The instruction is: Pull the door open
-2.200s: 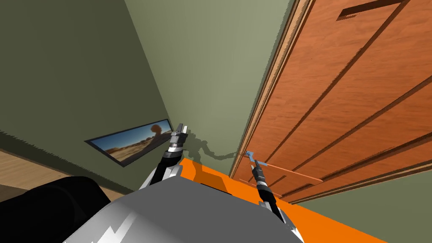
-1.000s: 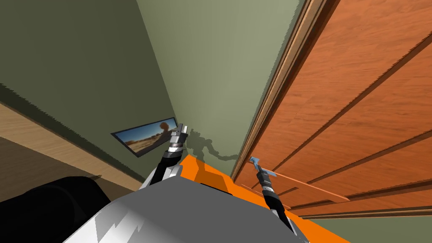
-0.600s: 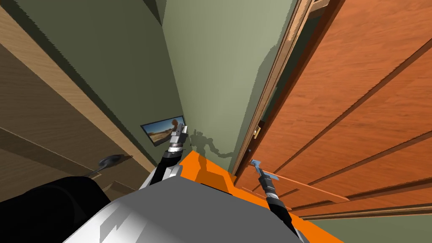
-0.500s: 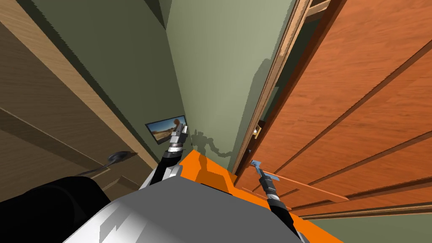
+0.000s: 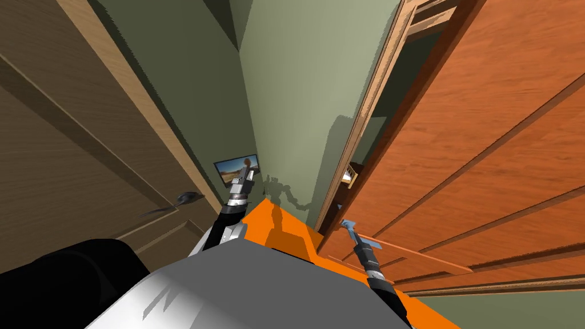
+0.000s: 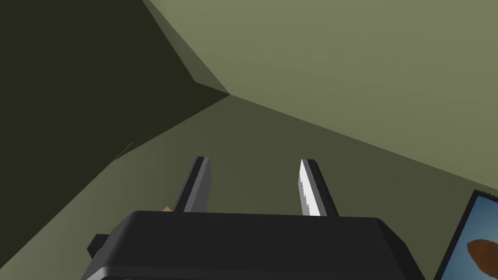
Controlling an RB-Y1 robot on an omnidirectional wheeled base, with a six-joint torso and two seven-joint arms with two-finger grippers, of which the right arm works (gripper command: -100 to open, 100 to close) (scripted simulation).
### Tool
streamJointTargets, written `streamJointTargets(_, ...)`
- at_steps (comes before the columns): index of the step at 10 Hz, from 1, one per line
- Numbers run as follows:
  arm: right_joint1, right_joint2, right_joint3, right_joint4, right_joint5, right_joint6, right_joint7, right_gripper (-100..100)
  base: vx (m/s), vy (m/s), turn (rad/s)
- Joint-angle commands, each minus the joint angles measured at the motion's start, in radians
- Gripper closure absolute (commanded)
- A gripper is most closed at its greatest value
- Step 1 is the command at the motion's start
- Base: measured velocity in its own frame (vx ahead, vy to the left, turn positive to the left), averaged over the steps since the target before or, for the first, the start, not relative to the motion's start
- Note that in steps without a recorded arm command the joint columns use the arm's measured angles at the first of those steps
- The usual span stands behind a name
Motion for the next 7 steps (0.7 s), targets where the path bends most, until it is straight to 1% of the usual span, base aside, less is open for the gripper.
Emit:
streamJointTargets(1, 0.016, -0.012, 0.011, 0.007, 0.002, -0.025, -0.013, 100, -0.173, -0.067, 0.168)
streamJointTargets(4, 0.048, -0.039, 0.030, 0.018, 0.004, -0.082, -0.039, 100, -0.218, -0.079, 0.163)
streamJointTargets(6, 0.067, -0.055, 0.042, 0.025, 0.005, -0.118, -0.055, 100, -0.211, -0.058, 0.148)
streamJointTargets(7, 0.066, -0.048, 0.041, 0.013, 0.006, -0.100, -0.049, 100, -0.097, -0.026, 0.036)
